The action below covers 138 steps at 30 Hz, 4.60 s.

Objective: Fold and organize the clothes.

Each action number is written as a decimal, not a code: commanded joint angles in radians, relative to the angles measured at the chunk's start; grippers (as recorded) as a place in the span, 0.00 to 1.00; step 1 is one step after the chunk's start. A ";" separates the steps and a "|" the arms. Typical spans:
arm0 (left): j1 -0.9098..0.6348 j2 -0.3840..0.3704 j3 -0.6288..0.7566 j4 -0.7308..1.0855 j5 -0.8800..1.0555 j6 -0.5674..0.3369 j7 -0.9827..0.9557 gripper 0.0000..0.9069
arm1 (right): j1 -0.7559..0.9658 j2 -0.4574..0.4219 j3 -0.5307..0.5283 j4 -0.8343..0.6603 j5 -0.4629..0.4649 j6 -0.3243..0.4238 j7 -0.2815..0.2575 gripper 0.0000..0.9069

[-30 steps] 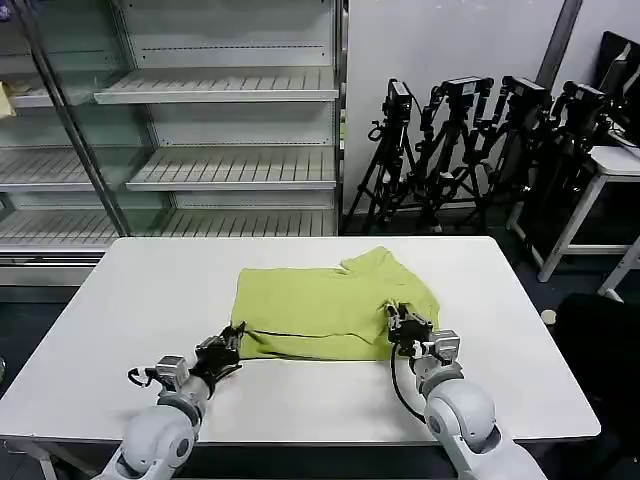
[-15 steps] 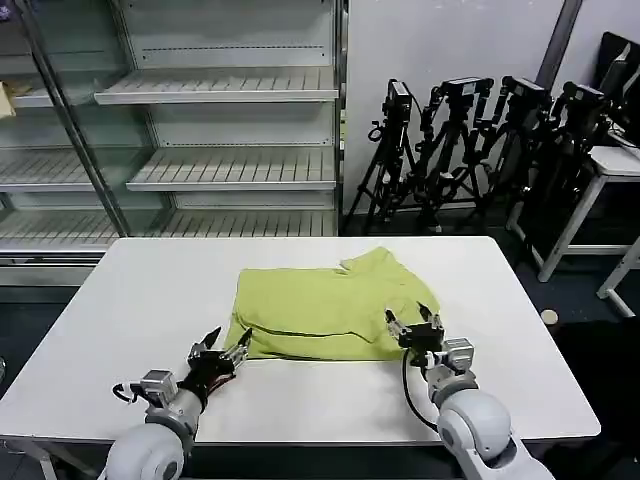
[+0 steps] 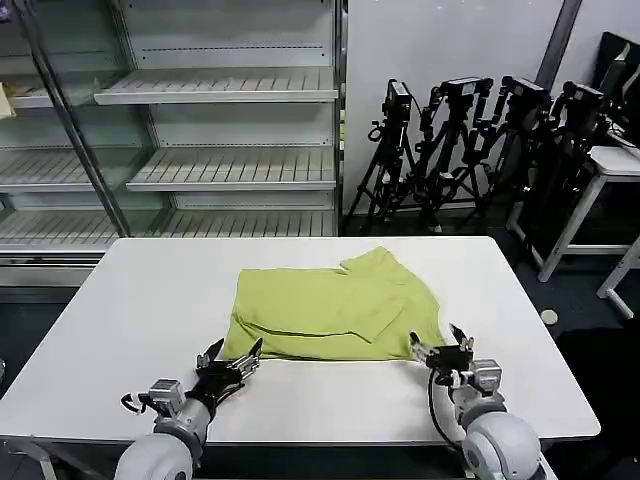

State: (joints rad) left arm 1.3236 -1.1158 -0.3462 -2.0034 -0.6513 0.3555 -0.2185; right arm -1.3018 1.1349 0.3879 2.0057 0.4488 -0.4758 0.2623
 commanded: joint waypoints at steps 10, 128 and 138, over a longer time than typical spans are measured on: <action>0.015 -0.003 0.004 0.049 0.003 -0.015 -0.001 0.07 | -0.054 0.003 0.006 0.010 -0.004 0.003 0.017 0.00; -0.322 0.144 0.195 0.151 -0.139 0.225 -0.216 1.00 | 0.669 0.174 -0.388 -0.576 0.160 -0.103 0.161 0.91; -0.271 0.153 0.178 0.113 -0.148 0.223 -0.189 0.03 | 0.625 0.159 -0.391 -0.518 0.192 -0.101 0.162 0.00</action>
State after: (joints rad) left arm 1.0322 -0.9603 -0.1822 -1.8803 -0.7987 0.5732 -0.4214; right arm -0.6740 1.2838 0.0066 1.4960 0.6122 -0.5717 0.4226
